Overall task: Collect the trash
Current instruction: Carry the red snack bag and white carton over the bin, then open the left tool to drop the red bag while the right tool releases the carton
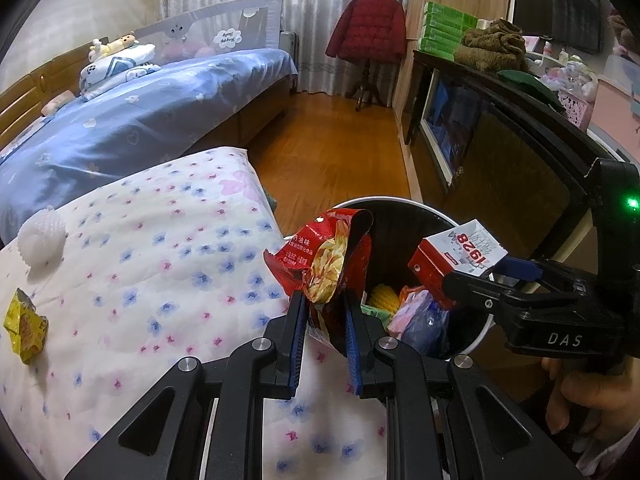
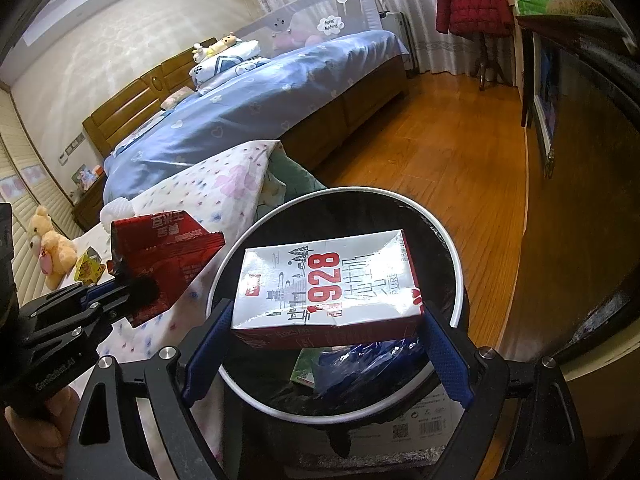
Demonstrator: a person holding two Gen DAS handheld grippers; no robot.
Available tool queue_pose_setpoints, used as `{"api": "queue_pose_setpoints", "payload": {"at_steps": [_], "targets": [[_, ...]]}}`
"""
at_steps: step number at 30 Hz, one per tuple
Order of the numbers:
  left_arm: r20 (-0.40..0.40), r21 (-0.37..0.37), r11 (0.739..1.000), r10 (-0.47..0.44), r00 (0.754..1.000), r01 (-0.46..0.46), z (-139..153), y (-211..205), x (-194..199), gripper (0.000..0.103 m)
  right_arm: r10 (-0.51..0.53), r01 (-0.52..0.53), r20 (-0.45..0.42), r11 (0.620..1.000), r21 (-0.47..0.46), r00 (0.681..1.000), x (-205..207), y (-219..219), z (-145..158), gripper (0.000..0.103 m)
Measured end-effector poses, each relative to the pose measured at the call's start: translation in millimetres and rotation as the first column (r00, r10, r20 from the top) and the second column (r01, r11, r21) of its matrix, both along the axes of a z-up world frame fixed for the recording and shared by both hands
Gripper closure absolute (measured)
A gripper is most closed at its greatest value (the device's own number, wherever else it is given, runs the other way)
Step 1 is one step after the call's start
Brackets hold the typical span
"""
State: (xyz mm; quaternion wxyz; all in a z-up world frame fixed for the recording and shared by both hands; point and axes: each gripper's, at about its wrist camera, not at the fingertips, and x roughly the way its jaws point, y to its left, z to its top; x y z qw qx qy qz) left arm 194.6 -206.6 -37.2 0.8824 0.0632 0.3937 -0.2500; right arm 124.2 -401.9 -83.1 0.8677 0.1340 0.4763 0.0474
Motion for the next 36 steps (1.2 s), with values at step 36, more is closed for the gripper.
{"api": "queue_pose_setpoints", "payload": {"at_steps": [36], "targets": [[0.009, -0.083, 0.996, 0.021, 1.000, -0.020, 7.7, 30.6, -23.0, 0.053, -0.063, 0.062, 0.007, 0.996, 0.064, 0.998, -11.5, -2.8, 12.9, 0.012]]}}
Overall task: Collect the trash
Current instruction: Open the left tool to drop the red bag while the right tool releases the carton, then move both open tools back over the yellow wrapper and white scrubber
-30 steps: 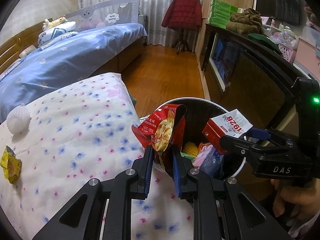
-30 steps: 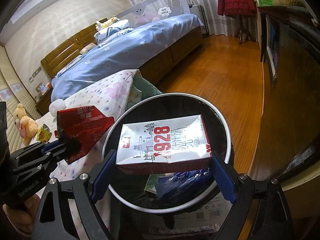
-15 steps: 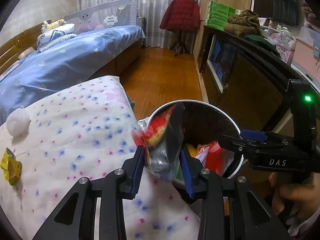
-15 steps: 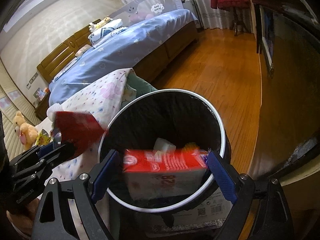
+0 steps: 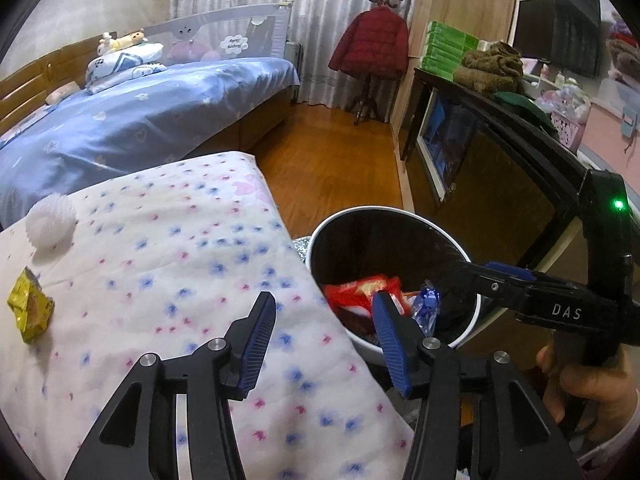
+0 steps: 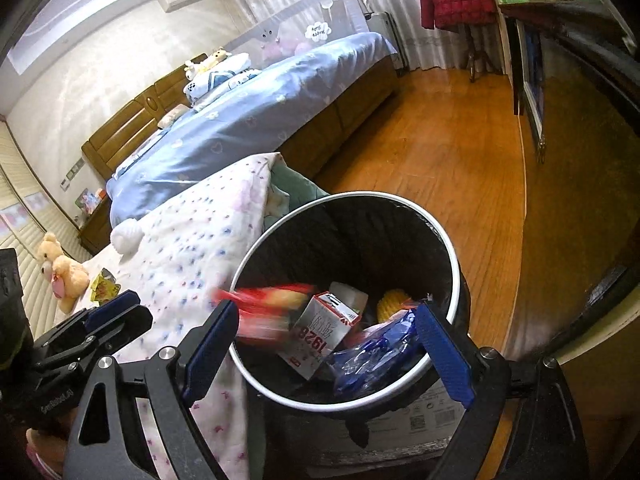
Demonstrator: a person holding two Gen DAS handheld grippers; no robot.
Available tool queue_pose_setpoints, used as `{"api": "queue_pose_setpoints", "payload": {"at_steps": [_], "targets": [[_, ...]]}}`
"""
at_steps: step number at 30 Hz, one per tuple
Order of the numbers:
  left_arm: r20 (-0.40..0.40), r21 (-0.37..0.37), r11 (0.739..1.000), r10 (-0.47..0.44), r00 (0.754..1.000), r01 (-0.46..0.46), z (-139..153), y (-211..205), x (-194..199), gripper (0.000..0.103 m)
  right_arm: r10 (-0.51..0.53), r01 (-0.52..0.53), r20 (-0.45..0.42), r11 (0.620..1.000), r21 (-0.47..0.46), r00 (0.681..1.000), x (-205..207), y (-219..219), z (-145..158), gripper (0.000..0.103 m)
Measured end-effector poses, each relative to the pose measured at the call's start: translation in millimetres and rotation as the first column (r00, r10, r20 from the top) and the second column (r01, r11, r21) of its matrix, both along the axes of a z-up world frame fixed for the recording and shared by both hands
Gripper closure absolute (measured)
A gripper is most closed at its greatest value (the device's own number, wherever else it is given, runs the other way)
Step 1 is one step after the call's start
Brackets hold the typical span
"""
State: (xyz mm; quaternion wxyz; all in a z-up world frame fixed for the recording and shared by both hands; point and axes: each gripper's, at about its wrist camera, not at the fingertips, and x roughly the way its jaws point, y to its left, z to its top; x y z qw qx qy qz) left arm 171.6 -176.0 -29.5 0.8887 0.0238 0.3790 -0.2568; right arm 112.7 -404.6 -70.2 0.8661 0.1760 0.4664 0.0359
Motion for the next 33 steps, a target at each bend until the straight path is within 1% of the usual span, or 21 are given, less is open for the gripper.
{"api": "queue_pose_setpoints", "payload": {"at_steps": [7, 13, 18, 23, 29, 33], "targets": [[-0.002, -0.011, 0.999, 0.044, 0.999, -0.044, -1.3, 23.3, -10.7, 0.053, 0.017, -0.017, -0.002, 1.000, 0.015, 1.000, -3.8, 14.7, 0.3, 0.012], [-0.012, -0.001, 0.995, 0.101, 0.995, -0.101, -7.1, 51.5, -18.8, 0.053, 0.061, -0.061, -0.001, 0.997, 0.036, 0.998, -5.7, 44.6, -0.9, 0.012], [-0.030, -0.001, 0.986, 0.168, 0.985, -0.168, -9.5, 82.0, -22.1, 0.053, 0.105, -0.105, 0.006, 0.993, 0.060, 0.994, -4.2, 72.9, -1.1, 0.012], [-0.029, -0.007, 0.970, 0.242, 0.970, -0.242, -7.1, 115.3, -24.7, 0.053, 0.146, -0.148, 0.031, 0.987, 0.069, 0.989, -0.5, 99.4, 2.7, 0.012], [-0.025, -0.010, 0.943, 0.331, 0.943, -0.332, -7.3, 154.2, -29.1, 0.052, 0.196, -0.198, 0.027, 0.976, 0.089, 0.980, 9.7, 130.1, -1.8, 0.012], [-0.026, -0.005, 0.923, 0.385, 0.923, -0.385, -8.2, 177.8, -25.8, 0.049, 0.226, -0.227, 0.029, 0.969, 0.093, 0.974, 14.4, 150.1, -4.2, 0.012]]}}
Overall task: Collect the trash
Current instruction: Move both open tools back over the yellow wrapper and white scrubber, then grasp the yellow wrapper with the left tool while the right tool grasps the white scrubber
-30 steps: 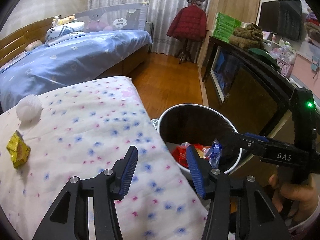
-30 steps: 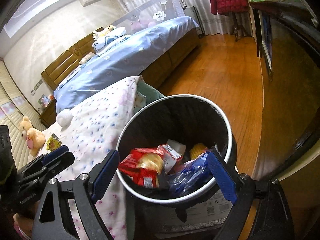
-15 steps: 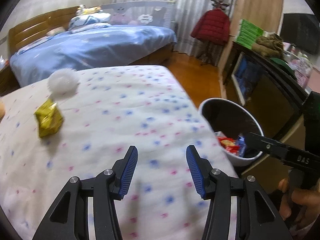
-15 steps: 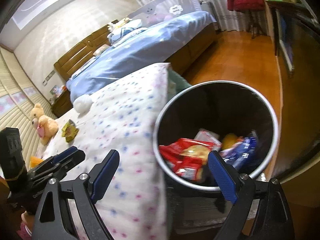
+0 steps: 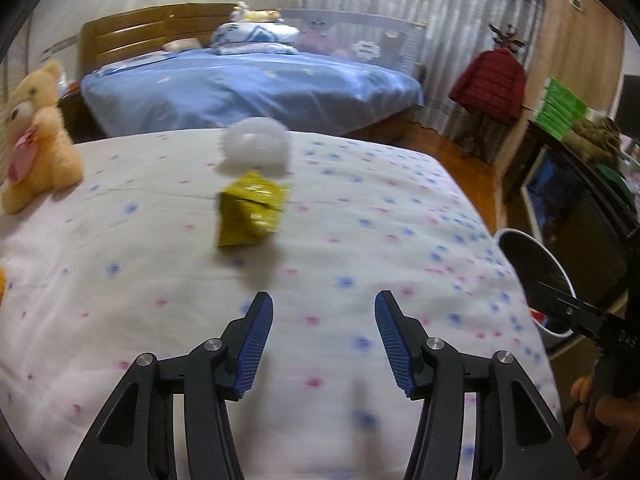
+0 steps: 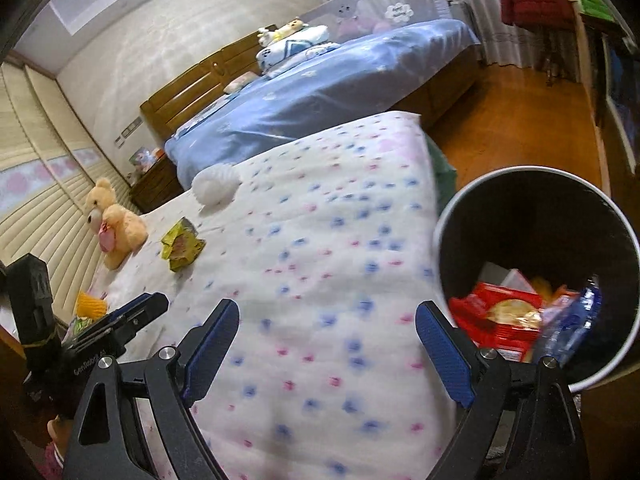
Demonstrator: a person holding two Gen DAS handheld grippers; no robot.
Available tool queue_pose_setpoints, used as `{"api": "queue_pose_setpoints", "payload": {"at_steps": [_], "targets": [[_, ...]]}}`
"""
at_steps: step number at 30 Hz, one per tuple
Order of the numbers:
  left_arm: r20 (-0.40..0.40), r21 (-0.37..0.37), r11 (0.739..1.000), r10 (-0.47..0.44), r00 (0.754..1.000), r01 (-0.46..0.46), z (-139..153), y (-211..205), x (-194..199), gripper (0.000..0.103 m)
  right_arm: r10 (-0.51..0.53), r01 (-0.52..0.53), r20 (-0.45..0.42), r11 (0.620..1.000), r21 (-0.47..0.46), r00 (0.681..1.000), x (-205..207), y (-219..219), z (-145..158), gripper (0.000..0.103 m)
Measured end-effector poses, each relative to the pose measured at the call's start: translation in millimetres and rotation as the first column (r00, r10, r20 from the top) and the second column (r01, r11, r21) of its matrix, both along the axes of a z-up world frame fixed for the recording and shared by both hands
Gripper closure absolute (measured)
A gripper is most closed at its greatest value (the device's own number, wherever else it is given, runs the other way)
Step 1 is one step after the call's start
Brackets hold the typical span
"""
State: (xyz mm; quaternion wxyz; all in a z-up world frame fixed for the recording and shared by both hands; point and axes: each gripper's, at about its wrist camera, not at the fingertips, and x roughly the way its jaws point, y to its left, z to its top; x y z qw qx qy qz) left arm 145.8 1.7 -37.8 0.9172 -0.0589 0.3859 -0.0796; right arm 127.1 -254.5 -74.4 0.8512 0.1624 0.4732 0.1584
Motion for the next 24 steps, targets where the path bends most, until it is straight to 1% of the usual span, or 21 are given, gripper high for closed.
{"api": "queue_pose_setpoints", "payload": {"at_steps": [2, 3, 4, 8, 11, 13, 15, 19, 20, 21, 22, 23, 24], "targets": [[-0.002, 0.010, 0.999, 0.031, 1.000, -0.031, 0.0, 10.7, 3.9, 0.044, 0.009, -0.009, 0.001, 1.000, 0.002, 1.000, 3.2, 8.6, -0.1, 0.012], [-0.003, 0.012, 0.999, 0.043, 0.999, -0.043, -0.1, 14.7, 6.3, 0.036, 0.012, -0.012, 0.002, 1.000, 0.003, 1.000, 4.2, 11.1, -0.4, 0.012], [-0.003, 0.012, 0.998, 0.055, 0.998, -0.055, -0.2, 19.1, 9.1, 0.031, 0.015, -0.015, 0.003, 1.000, 0.004, 1.000, 5.7, 14.3, -0.6, 0.012], [-0.021, 0.015, 0.997, 0.073, 0.997, -0.073, -3.9, 31.3, 28.6, 0.031, 0.035, -0.035, 0.008, 0.999, 0.009, 0.999, 13.9, 27.6, -0.9, 0.012], [-0.048, 0.021, 0.997, 0.079, 0.996, -0.078, -9.4, 33.0, 48.4, 0.029, 0.046, -0.047, 0.009, 0.999, 0.011, 0.999, 20.9, 36.5, -2.3, 0.012], [-0.066, 0.013, 0.997, 0.081, 0.995, -0.080, -13.1, 33.0, 61.6, 0.029, 0.049, -0.049, 0.009, 0.999, 0.018, 0.999, 26.8, 41.1, -3.9, 0.012], [-0.066, 0.010, 0.997, 0.077, 0.995, -0.077, -14.5, 32.0, 72.0, 0.029, 0.050, -0.050, 0.009, 0.998, 0.024, 0.999, 31.2, 43.9, -5.5, 0.012], [-0.045, 0.042, 0.996, 0.083, 0.996, -0.081, -17.7, 26.4, 89.7, 0.030, 0.059, -0.059, 0.006, 0.998, 0.024, 0.998, 41.9, 49.5, -11.1, 0.012], [-0.033, 0.053, 0.995, 0.084, 0.996, -0.082, -17.9, 24.9, 92.5, 0.031, 0.061, -0.061, 0.004, 0.998, 0.024, 0.998, 45.0, 51.1, -13.0, 0.012], [-0.021, 0.064, 0.994, 0.087, 0.996, -0.086, -18.0, 24.1, 94.7, 0.035, 0.064, -0.064, 0.001, 0.998, 0.027, 0.998, 48.6, 52.6, -15.3, 0.012], [-0.013, 0.071, 0.994, 0.085, 0.996, -0.084, -18.6, 22.8, 96.7, 0.050, 0.066, -0.065, -0.003, 0.997, 0.031, 0.998, 50.8, 54.1, -17.0, 0.012], [-0.017, 0.072, 0.995, 0.075, 0.997, -0.074, -20.0, 21.4, 99.7, 0.060, 0.067, -0.066, -0.008, 0.997, 0.036, 0.998, 52.8, 55.2, -18.3, 0.012], [-0.025, 0.068, 0.996, 0.067, 0.997, -0.066, -21.9, 21.3, 102.3, 0.074, 0.068, -0.067, -0.013, 0.997, 0.041, 0.998, 55.4, 56.3, -19.9, 0.012]]}}
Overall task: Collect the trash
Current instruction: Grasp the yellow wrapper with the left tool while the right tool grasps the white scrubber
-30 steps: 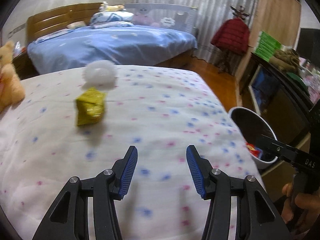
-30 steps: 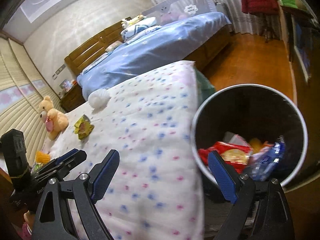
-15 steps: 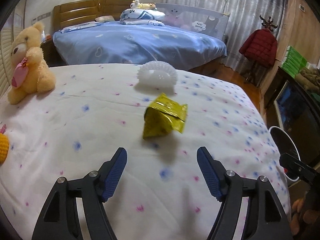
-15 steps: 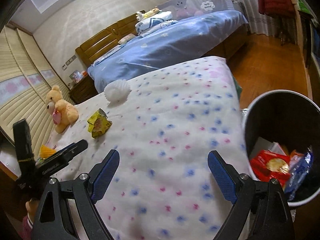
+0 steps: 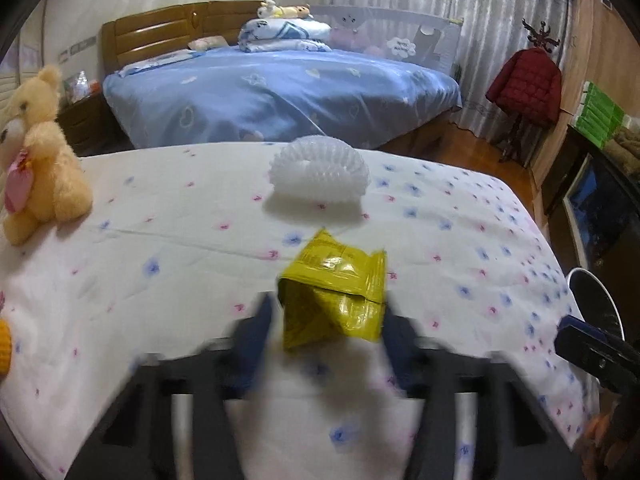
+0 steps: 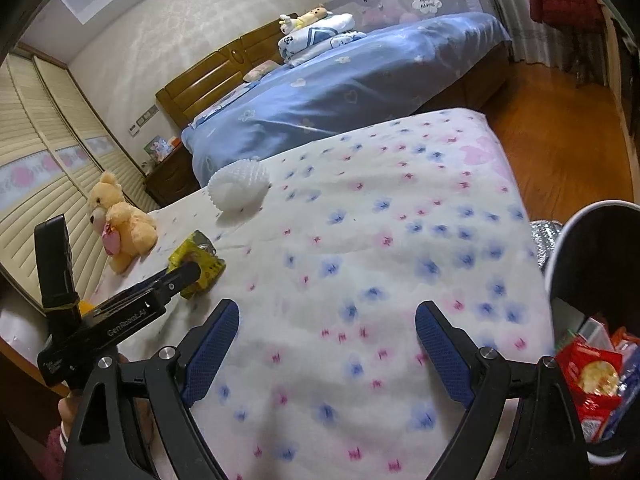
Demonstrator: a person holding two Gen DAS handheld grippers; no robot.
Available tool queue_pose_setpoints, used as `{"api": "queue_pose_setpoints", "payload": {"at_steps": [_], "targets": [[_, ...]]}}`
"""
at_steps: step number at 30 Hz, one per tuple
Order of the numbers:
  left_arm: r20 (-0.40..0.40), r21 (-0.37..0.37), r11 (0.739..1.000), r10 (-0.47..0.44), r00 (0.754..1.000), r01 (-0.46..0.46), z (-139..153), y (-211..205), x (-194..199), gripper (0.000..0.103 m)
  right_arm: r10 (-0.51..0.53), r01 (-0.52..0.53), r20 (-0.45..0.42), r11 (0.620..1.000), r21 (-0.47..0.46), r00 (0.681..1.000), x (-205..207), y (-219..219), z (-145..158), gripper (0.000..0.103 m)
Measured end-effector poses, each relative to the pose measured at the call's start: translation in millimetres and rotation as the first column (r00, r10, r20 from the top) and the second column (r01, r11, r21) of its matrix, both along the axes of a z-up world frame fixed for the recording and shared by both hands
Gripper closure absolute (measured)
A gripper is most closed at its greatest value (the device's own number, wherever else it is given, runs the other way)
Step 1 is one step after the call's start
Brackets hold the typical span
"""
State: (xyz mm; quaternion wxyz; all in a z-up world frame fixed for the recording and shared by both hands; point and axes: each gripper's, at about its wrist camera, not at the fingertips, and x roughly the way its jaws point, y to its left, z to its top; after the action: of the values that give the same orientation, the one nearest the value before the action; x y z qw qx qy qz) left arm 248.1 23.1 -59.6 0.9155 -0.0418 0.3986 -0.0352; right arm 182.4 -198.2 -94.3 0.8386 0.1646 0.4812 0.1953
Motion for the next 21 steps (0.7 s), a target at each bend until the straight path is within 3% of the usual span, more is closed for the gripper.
{"api": "queue_pose_setpoints", "payload": {"at_steps": [3, 6, 12, 14, 21], "targets": [[-0.006, -0.013, 1.000, -0.018, 1.000, 0.018, -4.3, 1.3, 5.3, 0.091, 0.008, -0.008, -0.005, 1.000, 0.006, 1.000, 6.9, 5.1, -2.7, 0.012], [0.007, -0.019, 1.000, -0.024, 1.000, 0.024, -3.9, 4.3, 3.8, 0.094, 0.024, -0.024, -0.005, 1.000, 0.005, 1.000, 12.2, 13.6, -4.3, 0.012], [0.037, -0.031, 0.999, 0.029, 0.999, -0.028, 1.9, 31.9, -10.7, 0.095, 0.075, -0.075, 0.005, 0.997, -0.015, 0.997, 27.5, 41.6, -7.8, 0.016], [0.032, -0.045, 0.998, 0.056, 0.998, -0.054, 1.4, 46.8, -16.2, 0.095, 0.099, -0.099, 0.001, 0.995, -0.018, 0.995, 34.5, 54.8, -9.9, 0.022], [0.003, -0.069, 0.988, 0.137, 0.991, -0.136, -9.5, 81.1, -25.1, 0.095, 0.152, -0.151, 0.027, 0.987, -0.053, 0.988, 68.2, 104.7, -14.8, 0.027]]}}
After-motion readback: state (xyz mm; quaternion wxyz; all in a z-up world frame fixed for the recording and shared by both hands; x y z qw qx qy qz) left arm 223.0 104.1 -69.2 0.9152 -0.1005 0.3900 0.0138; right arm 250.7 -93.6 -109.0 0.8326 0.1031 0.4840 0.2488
